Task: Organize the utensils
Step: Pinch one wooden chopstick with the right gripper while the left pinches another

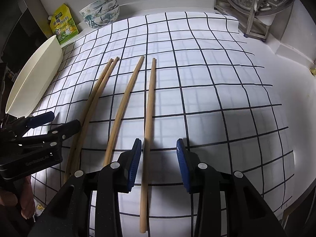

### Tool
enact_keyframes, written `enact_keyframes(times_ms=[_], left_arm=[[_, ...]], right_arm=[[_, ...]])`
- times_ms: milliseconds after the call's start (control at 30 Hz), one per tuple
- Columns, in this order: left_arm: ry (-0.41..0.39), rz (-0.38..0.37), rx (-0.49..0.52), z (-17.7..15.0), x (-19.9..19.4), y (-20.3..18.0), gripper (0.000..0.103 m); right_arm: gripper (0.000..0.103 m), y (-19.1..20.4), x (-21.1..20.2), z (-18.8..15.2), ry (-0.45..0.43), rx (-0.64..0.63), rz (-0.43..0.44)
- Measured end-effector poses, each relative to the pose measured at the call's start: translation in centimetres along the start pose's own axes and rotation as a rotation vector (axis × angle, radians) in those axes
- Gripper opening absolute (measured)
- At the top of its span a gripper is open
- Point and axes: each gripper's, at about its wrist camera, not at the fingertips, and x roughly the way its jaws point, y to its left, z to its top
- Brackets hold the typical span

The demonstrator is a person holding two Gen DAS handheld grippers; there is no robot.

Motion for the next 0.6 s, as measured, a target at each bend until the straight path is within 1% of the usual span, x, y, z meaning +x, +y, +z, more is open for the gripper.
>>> enact_keyframes(times_ms=[100,233,333,400,467,500,533,567,600], left_arm=[[0.005,0.018,0.011,-0.1,0.3,-0.2,0.079],[-0.006,0.032,0.017,-0.1,0.3,-0.4,0.081],[-0.012,0.041,0.016,-0.2,0.3,-0.5,0.082],[-0.018,0.043,0.026,-0.2,0.2,-0.7,0.077],[-0.023,0.028,0.045,-0.1,0.1,-1.1,0.065],[-0.025,0.023,0.051,-0.1,0.1,-1.2,0.063],[-0.027,0.014,0.057,-0.1,0.0,-1.3,0.057],[-0.029,0.007,0.062,-0.1,-0.1,-1.5,0.052],[-0.029,-0.005,0.067,-0.2,-0.1,-1.6,0.049]], right_arm=[[0.035,0.0,0.0,-0.1,0.0,-0.001,-0.001],[0.035,0.2,-0.1,-0.3,-0.003,-0.004,-0.008],[0.035,0.6,-0.1,-0.5,-0.01,-0.02,-0.026],[0.035,0.9,0.0,-0.5,-0.014,-0.042,-0.044],[0.035,1.3,0.1,-0.6,-0.019,-0.067,-0.065],[0.035,1.5,0.2,-0.7,-0.022,-0.08,-0.077],[0.033,1.8,0.2,-0.8,-0.026,-0.093,-0.088],[0.028,1.8,0.2,-0.7,-0.027,-0.096,-0.086],[0.025,2.0,0.3,-0.7,-0.028,-0.102,-0.082]])
